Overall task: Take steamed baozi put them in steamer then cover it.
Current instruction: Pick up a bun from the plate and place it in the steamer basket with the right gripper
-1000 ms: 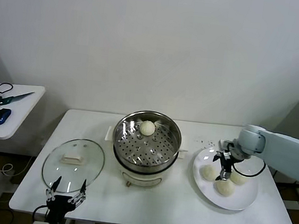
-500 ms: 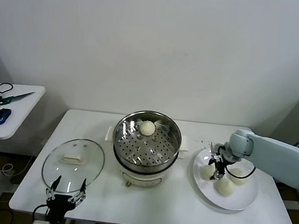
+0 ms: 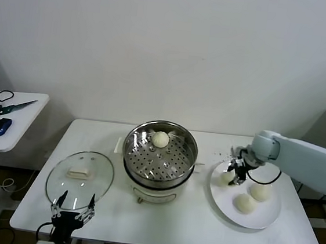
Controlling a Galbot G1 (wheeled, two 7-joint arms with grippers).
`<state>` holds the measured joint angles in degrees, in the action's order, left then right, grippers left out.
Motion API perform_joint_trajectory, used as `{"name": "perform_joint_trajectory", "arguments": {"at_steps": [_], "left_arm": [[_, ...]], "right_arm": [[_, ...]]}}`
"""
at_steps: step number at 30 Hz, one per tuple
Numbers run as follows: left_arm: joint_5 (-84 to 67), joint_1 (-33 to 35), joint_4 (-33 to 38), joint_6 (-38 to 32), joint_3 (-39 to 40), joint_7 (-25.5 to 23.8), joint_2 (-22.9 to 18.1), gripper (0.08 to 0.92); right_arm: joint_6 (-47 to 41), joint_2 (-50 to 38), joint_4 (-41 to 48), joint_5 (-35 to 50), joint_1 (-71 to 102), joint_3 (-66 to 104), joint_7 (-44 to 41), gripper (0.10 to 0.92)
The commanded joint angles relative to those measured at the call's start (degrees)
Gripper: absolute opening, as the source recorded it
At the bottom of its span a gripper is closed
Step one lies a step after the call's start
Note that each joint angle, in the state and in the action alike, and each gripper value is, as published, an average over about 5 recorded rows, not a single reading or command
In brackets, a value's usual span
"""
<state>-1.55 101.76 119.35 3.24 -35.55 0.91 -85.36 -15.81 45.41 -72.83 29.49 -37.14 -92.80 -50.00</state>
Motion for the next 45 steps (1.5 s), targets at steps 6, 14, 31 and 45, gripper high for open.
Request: {"name": "perform_joint_trajectory", "arguments": {"at_steps": [6,14,31,45], "left_arm": [[-0.1,0.3,0.7,0.0,0.0,0.0,0.6,0.823],[-0.3,0.3,2.4,0.4,0.3,-0.1,0.2,0.823],[-0.4,1.0,3.2,0.5,-0.4,-0.2,0.2,0.823],[-0.5,0.5,2.6,0.6,-0.6,-0.1,0.2,0.823]], "right_arm": [[-0.9,11.2,-6.1,24.6,-35.5,-10.7,-3.8,0.568],[-7.4,21.7,-12.1,29.2,-24.1,-0.6,5.3,0.568],[-11.8,36.0,1.4,23.4,-1.9,-0.1,13.4,0.568],[-12.7,37.9,6.6,20.0,3.4,1.0,15.8,0.601]]}}
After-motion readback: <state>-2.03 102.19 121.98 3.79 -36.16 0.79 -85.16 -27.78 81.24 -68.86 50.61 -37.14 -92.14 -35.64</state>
